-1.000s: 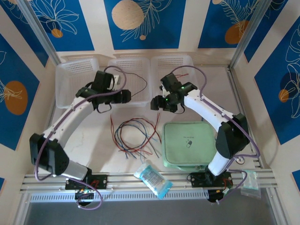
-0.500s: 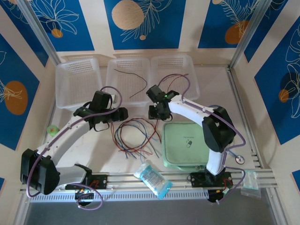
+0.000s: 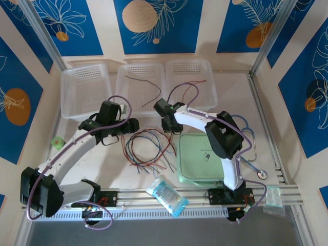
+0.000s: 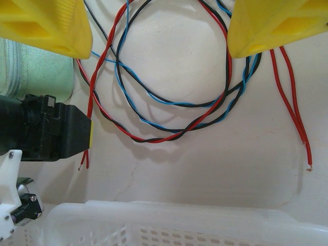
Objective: Untangle the cables
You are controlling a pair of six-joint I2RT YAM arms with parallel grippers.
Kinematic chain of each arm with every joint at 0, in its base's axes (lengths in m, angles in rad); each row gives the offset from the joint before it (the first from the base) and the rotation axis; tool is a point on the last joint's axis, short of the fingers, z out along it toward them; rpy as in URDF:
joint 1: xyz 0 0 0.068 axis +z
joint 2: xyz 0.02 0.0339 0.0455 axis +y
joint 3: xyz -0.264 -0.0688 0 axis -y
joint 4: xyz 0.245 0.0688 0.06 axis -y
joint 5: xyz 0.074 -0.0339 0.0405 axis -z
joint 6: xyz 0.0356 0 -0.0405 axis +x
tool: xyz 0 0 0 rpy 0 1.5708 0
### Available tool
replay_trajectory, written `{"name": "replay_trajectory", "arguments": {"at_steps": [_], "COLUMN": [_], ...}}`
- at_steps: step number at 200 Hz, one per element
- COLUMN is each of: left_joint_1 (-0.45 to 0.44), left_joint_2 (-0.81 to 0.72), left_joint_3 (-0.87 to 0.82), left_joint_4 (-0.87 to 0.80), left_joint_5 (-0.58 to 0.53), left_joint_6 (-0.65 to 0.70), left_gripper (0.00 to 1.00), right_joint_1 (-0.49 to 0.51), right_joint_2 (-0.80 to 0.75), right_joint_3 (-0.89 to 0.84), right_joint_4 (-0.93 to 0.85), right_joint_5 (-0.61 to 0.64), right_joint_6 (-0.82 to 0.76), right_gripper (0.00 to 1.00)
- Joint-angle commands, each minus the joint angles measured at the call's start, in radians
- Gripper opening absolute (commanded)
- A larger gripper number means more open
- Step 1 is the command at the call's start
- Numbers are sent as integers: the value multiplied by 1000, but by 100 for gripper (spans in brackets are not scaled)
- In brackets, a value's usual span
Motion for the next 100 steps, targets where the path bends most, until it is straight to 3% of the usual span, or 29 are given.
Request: {"name": "replay_trajectory", "arguments": {"at_steps": [1,100], "left_joint_1": [-10,-10], "left_joint_2": [-26,-22], "left_joint_3": [-5,6], "left_joint_4": [0,-5], "left_joint_5": [-4,-4], "left_joint_6": [-7,-4], "left_gripper": [70,69], "right_joint_1": [11,15], "right_joint_2": [17,59], "right_joint_3": [33,51], "right_joint_4": [-10,-8], "right_joint_5": [44,56], "right_joint_6": [11,29], "right_gripper": [32,24]}}
